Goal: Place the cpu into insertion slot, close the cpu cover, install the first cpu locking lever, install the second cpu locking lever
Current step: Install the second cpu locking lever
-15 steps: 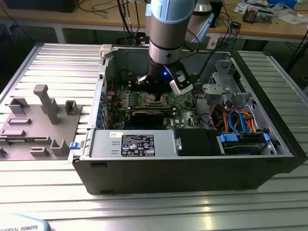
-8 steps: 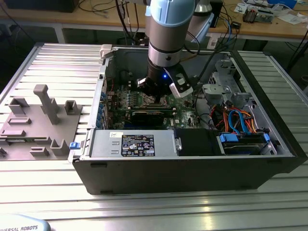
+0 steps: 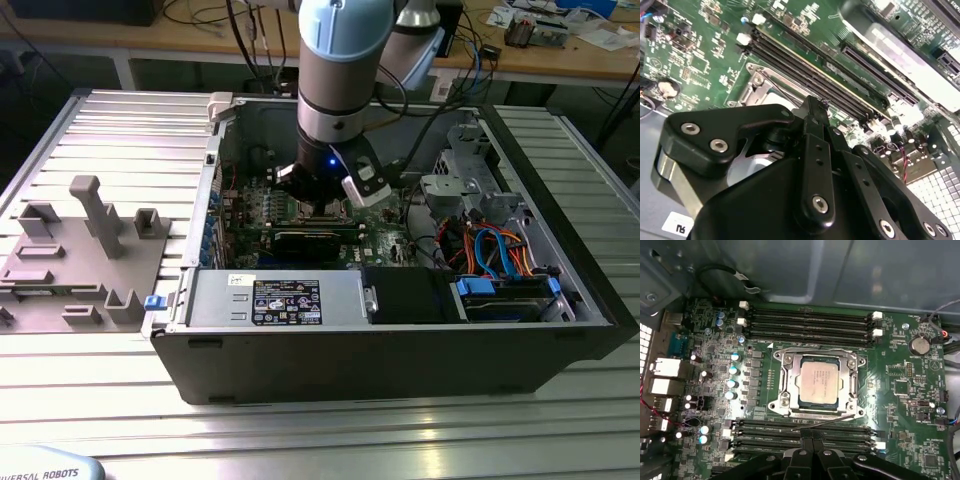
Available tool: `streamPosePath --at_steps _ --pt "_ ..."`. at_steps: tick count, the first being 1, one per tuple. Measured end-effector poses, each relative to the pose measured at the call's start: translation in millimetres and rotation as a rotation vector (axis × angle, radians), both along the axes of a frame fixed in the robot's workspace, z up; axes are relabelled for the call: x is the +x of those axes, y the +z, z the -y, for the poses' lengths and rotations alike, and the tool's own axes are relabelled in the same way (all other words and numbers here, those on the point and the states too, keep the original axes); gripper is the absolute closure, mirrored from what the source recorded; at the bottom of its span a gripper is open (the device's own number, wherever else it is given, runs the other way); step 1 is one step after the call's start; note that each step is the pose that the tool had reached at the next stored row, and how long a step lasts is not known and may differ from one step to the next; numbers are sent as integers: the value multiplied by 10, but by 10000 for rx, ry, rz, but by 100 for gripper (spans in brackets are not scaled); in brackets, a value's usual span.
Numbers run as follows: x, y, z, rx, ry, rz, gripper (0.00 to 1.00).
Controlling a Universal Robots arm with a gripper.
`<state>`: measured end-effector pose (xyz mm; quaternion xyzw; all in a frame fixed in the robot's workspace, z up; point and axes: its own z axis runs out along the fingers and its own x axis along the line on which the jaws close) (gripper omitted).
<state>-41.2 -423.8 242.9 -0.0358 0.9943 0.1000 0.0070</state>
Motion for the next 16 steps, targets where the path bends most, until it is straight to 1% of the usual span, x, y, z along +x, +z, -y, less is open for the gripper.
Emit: streamPosePath --at_steps 2,5,6,8,10,16 --pt "-39 -18 2 3 0 0 89" --pt "-57 -37 -24 0 0 1 89" --pt "-63 -41 -47 -33 0 0 89" --pt "-81 -49 -85 -140 1 1 89" --pt "-99 -54 -94 -147 0 1 89" --pt "-159 -82 -96 -148 0 1 89"
